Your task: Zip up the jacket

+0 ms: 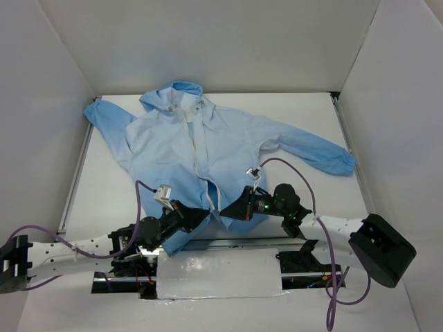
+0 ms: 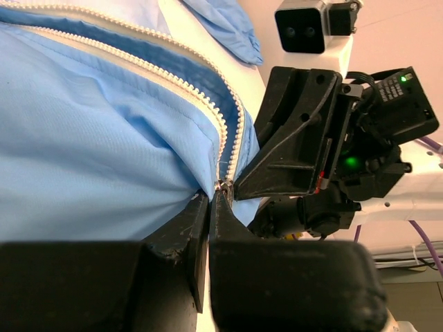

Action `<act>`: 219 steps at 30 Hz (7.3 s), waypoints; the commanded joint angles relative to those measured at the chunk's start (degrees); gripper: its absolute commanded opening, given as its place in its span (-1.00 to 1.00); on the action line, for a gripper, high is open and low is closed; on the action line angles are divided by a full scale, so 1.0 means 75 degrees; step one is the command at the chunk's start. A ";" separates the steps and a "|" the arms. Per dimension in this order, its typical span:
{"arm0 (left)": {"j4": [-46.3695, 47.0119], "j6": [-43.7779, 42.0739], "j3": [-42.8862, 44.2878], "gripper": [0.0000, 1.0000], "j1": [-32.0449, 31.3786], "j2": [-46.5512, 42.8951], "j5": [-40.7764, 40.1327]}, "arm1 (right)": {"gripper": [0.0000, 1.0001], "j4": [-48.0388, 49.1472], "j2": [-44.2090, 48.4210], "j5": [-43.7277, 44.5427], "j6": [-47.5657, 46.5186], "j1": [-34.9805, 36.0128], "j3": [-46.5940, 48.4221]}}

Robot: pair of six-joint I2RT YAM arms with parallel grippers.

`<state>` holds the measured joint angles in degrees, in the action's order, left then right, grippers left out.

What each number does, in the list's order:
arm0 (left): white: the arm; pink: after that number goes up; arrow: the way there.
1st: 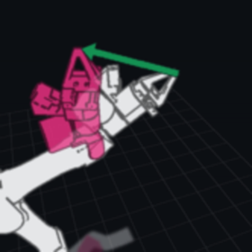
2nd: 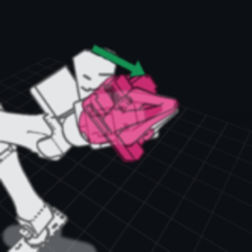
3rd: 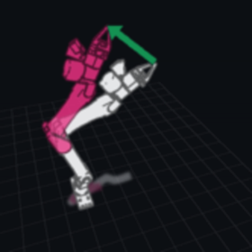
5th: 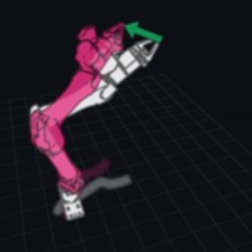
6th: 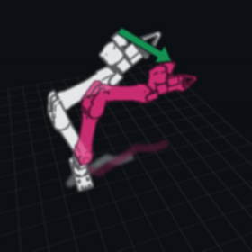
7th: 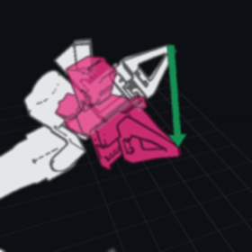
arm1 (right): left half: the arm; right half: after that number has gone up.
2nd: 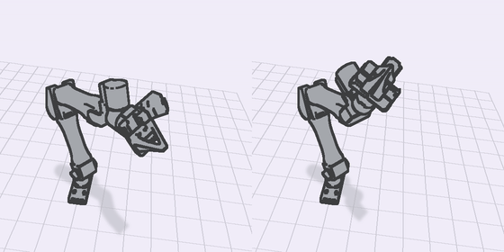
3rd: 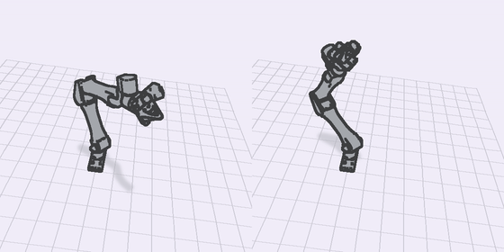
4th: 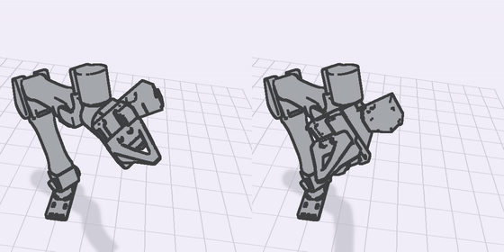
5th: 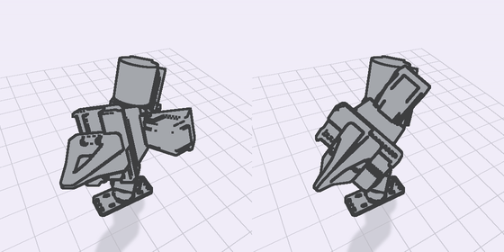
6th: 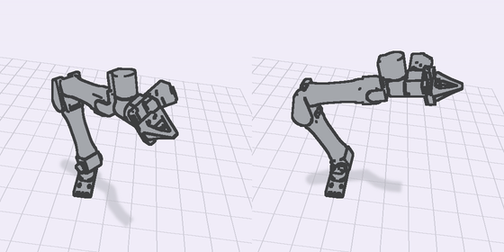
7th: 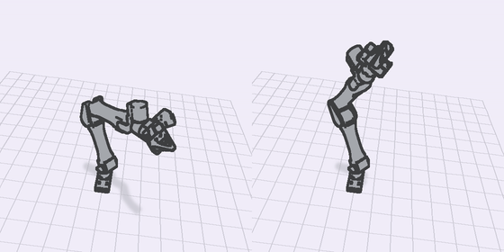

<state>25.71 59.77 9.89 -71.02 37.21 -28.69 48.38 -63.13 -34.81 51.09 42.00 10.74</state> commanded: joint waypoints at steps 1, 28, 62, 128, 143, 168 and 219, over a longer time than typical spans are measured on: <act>0.0814 -0.0141 -0.0065 -1.00 0.0001 -0.0168 0.0134 | -1.00 0.1504 -0.0218 -0.0701 0.0219 -0.0162 -0.0038; 0.0977 -0.0070 -0.0170 -1.00 0.0001 -0.0204 0.0169 | -1.00 0.3718 -0.1952 -0.1511 0.1261 -0.0689 0.0068; 0.1646 0.0199 -0.0381 -1.00 0.0001 0.0077 0.0321 | -1.00 0.7002 -0.3266 -0.2554 0.3020 -0.1135 0.0501; 0.1669 0.0609 -0.0287 -1.00 0.0001 0.0323 0.0298 | -1.00 0.7002 -0.3125 -0.2847 0.2985 -0.1147 0.0536; 0.2067 0.0820 -0.0404 -1.00 0.0001 0.0382 0.0497 | -1.00 0.7014 -0.3324 -0.2835 0.2961 -0.1217 0.0841; 0.2688 0.0493 -0.0592 -1.00 -0.0010 0.0828 0.0942 | -1.00 0.7014 -0.3898 -0.3327 0.3653 -0.1475 0.2539; 0.3064 -0.0246 -0.0522 -1.00 0.0025 0.1237 0.1434 | 0.56 -0.6251 0.2216 0.0866 -0.0850 -0.0119 0.2460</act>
<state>44.62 59.66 3.07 -70.32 46.09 -20.36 3.90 -50.39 -30.48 41.21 37.54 30.98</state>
